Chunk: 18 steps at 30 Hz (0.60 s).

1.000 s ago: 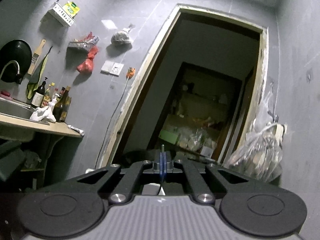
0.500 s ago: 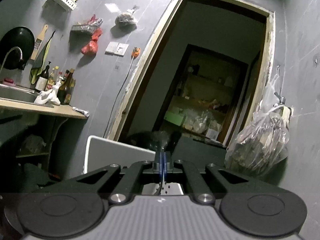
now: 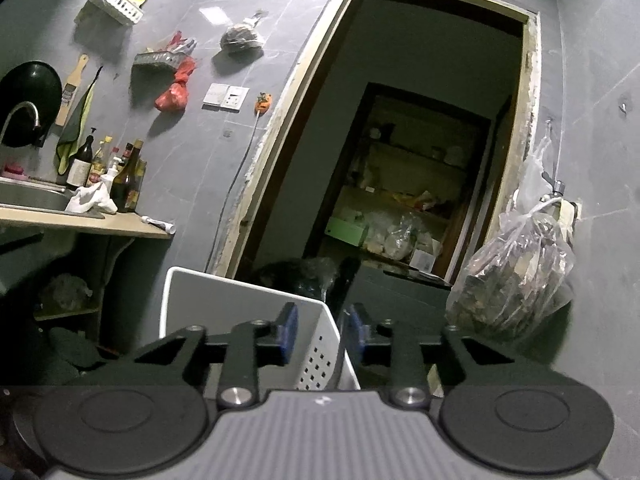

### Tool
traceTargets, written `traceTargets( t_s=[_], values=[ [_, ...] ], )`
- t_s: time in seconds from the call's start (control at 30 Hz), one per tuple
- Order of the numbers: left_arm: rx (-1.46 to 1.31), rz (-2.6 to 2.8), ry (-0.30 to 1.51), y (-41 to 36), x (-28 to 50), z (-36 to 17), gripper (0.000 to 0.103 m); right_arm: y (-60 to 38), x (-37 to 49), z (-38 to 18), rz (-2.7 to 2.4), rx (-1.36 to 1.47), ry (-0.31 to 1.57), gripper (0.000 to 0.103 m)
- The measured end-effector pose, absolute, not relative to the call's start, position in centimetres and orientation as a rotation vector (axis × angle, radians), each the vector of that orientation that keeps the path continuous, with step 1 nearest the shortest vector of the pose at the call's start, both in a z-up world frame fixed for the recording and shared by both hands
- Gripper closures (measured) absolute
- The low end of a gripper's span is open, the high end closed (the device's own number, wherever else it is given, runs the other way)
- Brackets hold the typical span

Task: Organize utensils
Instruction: 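Lower the fork into the caddy and open the right tool, then move the right tool back down to the utensil pile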

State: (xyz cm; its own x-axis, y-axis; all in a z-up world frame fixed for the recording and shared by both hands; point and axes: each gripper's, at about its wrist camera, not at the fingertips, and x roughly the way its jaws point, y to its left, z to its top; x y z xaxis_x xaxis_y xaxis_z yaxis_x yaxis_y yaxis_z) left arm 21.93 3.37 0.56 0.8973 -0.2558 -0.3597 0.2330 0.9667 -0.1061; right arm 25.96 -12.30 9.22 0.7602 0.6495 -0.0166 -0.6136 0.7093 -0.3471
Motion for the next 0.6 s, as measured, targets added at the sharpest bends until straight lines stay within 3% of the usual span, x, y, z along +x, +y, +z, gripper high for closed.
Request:
traceTargets(
  t_s=[0.2,0.33,0.47,0.6],
  values=[
    [-0.06,-0.252,0.381,3.4,21.9,0.6,0.026,-13.1,26.0,9.4,0.689,-0.328,-0.108,0.058],
    [-0.061,-0.252,0.381,3.4,21.9,0.6,0.026,-14.1,25.7,9.7,0.671,-0.304,-0.117,0.04],
    [-0.061,-0.252,0.381,3.4,21.9,0.6,0.026,-15.8,24.9,9.8,0.631,-0.26,-0.129,0.013],
    [-0.06,-0.251,0.381,3.4,21.9,0.6,0.026,-17.8,24.1,9.9,0.568,-0.219,-0.124,0.002]
  ],
)
